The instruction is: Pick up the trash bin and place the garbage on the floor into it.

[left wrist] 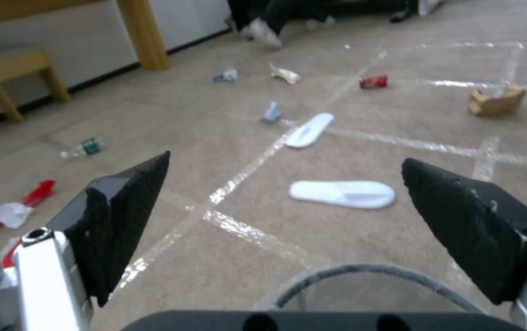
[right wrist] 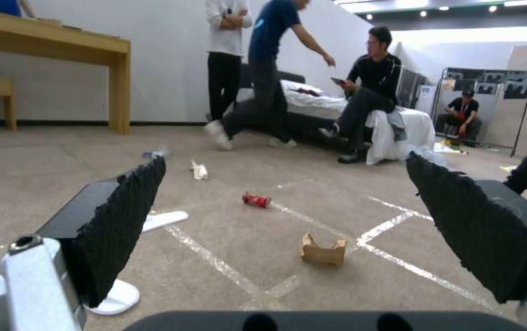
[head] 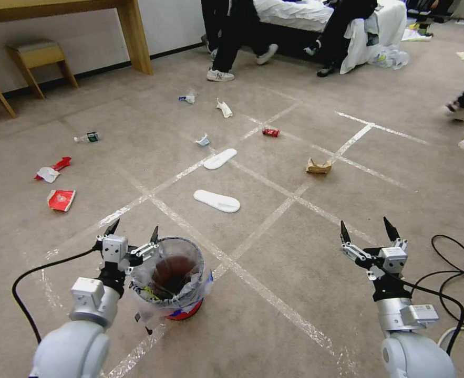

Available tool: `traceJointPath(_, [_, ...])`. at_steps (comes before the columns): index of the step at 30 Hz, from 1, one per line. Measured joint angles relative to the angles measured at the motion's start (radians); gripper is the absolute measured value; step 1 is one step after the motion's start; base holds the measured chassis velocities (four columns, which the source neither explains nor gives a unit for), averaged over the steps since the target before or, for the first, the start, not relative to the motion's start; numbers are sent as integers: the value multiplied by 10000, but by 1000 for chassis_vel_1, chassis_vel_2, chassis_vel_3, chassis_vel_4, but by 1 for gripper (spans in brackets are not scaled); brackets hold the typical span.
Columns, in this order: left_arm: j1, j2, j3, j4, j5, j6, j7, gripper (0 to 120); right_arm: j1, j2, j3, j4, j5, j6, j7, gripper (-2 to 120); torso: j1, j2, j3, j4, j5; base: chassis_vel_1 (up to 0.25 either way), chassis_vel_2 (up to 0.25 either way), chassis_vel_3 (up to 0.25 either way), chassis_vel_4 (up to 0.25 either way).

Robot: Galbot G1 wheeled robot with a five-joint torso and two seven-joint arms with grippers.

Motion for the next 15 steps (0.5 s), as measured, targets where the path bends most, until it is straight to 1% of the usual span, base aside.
traceJointPath(3, [-128, 460, 101, 47, -240, 342, 178, 100, 6, -16, -5, -26, -4, 1, -5, 100, 0, 0, 0, -1, 1, 0, 0, 0, 0])
traceJointPath(5, [-142, 541, 115, 51, -275, 409, 232, 100, 6, -16, -7, -34, -4, 1, -7, 100, 0, 0, 0, -1, 0, 0, 0, 0, 0])
traceJointPath(7, [-170, 875, 143, 49, -511, 747, 529, 100, 12, -14, -18, -90, -3, 1, -9, 100, 0, 0, 0, 0, 2, 0, 0, 0, 0])
traceJointPath(8, [-170, 875, 143, 49, -511, 747, 529, 100, 12, -14, -18, -90, -3, 1, -9, 100, 0, 0, 0, 0, 2, 0, 0, 0, 0])
traceJointPath(10, [-229, 1201, 195, 52, -820, 1056, 823, 100, 20, -18, -49, -144, -2, 1, -14, 100, 0, 0, 0, 0, 3, 0, 0, 0, 0])
traceJointPath(11, [-229, 1201, 195, 52, -820, 1056, 823, 100, 20, -18, -49, -144, -2, 1, -14, 100, 0, 0, 0, 0, 3, 0, 0, 0, 0])
traceJointPath(13, [-419, 1629, 378, 196, -1415, 1477, 909, 100, 69, -25, -81, -204, 2, 1, -15, 100, 0, 0, 0, 0, 1, 0, 0, 0, 0])
traceJointPath(14, [-419, 1629, 378, 196, -1415, 1477, 909, 100, 69, -25, -81, -204, 2, 1, -15, 100, 0, 0, 0, 0, 1, 0, 0, 0, 0])
traceJointPath(15, [-509, 1879, 450, 278, -1710, 1737, 957, 100, 87, -29, -97, -214, 8, 1, -15, 100, 0, 0, 0, 0, 1, 0, 0, 0, 0])
